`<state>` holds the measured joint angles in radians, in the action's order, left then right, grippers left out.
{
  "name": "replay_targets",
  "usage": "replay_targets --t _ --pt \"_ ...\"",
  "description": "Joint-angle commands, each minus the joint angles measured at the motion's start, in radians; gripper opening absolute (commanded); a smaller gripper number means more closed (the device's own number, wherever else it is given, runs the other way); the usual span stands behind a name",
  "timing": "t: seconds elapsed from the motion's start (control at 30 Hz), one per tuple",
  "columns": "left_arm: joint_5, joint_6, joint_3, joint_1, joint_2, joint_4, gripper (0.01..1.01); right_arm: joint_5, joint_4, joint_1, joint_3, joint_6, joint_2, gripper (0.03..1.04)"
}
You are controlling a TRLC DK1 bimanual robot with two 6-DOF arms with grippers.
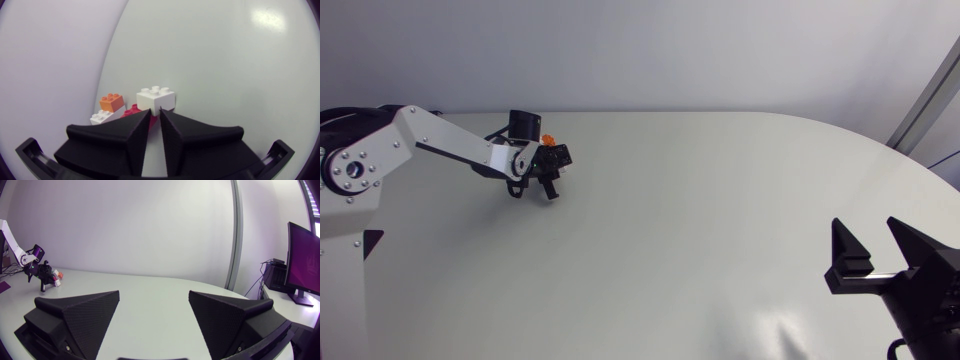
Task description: Disassemble duplo
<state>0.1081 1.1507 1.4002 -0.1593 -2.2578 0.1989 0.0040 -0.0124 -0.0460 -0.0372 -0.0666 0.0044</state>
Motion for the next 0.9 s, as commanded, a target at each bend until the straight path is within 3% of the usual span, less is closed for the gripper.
replay_targets --t 0.0,0.4,0.43,0.53,0.6,0.87 --pt "0.008 -0.011 0.011 0.000 -0.051 -0.007 0.025 0.005 0.015 -0.008 0.037 0.022 -0.011 1.00" --pt "0.007 -0.043 -0.035 0.003 0.043 0.022 0.051 0.005 0.015 -0.014 0.037 0.021 -0.011 1.00" --pt "0.007 -0.042 -0.036 0.004 0.046 0.022 0.141 0.005 0.014 -0.015 0.037 0.021 -0.011 1.00" --pt "0.007 -0.020 -0.033 0.006 0.040 0.027 0.657 0.005 0.014 -0.020 0.037 0.021 -0.011 1.00" --pt "0.007 -0.011 -0.020 0.006 0.024 0.023 0.867 0.005 0.014 -0.025 0.037 0.021 -0.011 1.00" --pt "0.007 -0.003 0.086 0.003 -0.011 -0.075 0.907 0.005 0.014 -0.025 0.037 0.021 -0.011 1.00"
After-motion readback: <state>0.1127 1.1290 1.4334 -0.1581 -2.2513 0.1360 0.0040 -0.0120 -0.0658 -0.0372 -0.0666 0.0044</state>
